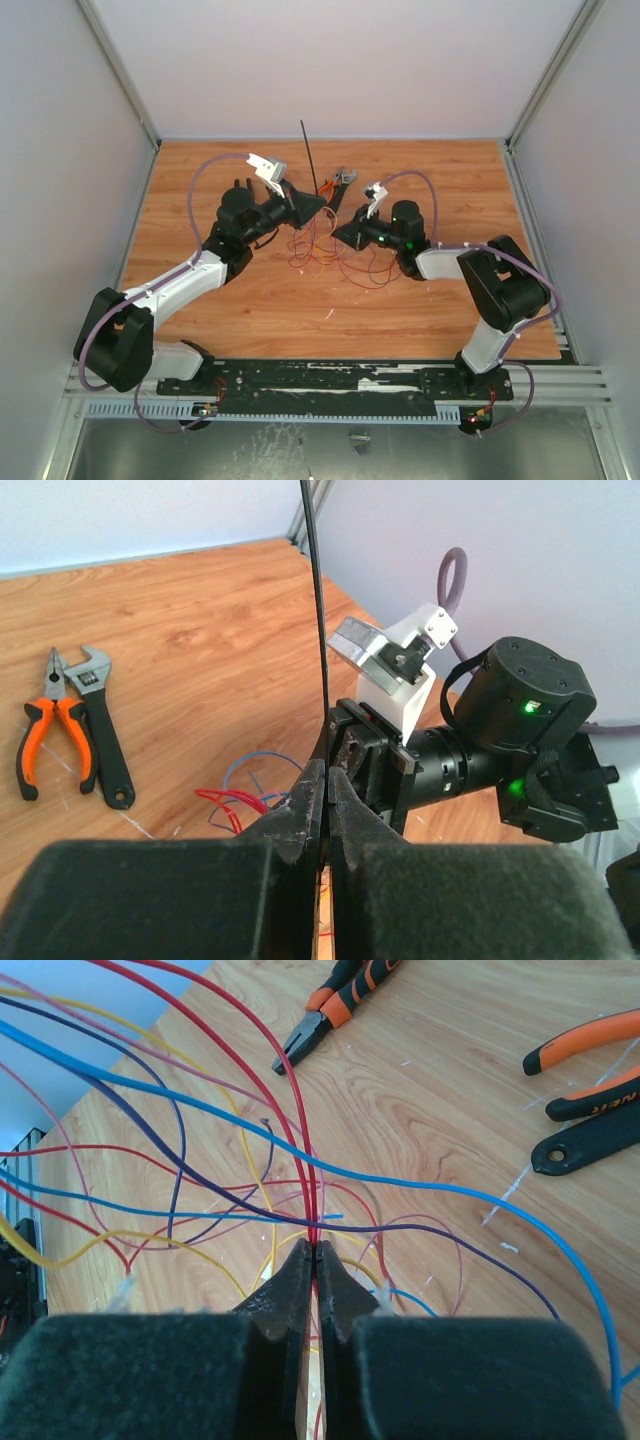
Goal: Zip-tie the wires
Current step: Adjust the cable at the center of the board.
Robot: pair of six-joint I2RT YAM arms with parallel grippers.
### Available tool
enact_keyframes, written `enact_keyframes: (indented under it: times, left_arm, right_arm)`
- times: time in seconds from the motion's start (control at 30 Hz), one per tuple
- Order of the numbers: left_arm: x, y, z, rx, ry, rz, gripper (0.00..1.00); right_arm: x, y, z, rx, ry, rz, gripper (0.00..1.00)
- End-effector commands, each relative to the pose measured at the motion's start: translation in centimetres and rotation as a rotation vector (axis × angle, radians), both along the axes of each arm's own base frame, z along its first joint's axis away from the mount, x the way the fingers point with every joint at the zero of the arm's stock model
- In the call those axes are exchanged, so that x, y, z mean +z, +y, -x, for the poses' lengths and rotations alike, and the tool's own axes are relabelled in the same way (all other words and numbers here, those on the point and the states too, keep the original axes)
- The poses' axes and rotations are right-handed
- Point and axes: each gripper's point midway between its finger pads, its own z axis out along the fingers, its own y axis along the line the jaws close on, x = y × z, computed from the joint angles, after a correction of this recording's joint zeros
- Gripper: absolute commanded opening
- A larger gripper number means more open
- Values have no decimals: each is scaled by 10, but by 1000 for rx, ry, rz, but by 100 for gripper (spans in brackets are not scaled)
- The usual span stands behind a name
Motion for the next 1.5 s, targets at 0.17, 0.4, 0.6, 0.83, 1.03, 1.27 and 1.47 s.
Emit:
enact_keyframes:
  times: [0.17, 0.4, 0.6, 0.83, 1.03, 1.27, 1.47]
  left_arm:
    - [33, 2, -1, 4, -68, 48, 0]
    - [43, 5, -2, 15, -79, 47, 0]
    - [43, 5, -2, 16, -78, 47, 0]
    - [41, 10, -5, 45, -73, 43, 0]
    - [41, 12, -7, 54, -74, 41, 0]
    - [42, 15, -7, 62, -76, 37, 0]
    - [42, 17, -9, 68, -77, 33, 0]
  right_arm:
    - [0, -20, 9, -16, -16, 33, 0]
    - [-12, -42, 17, -58, 21, 102, 0]
    - [-14, -55, 21, -83, 24, 155, 0]
    - [-14, -74, 30, -114, 37, 180, 0]
    - [-17, -88, 35, -134, 42, 215, 0]
    - [-21, -110, 30, -206, 52, 250, 0]
    - [-18, -135, 26, -290, 51, 256, 0]
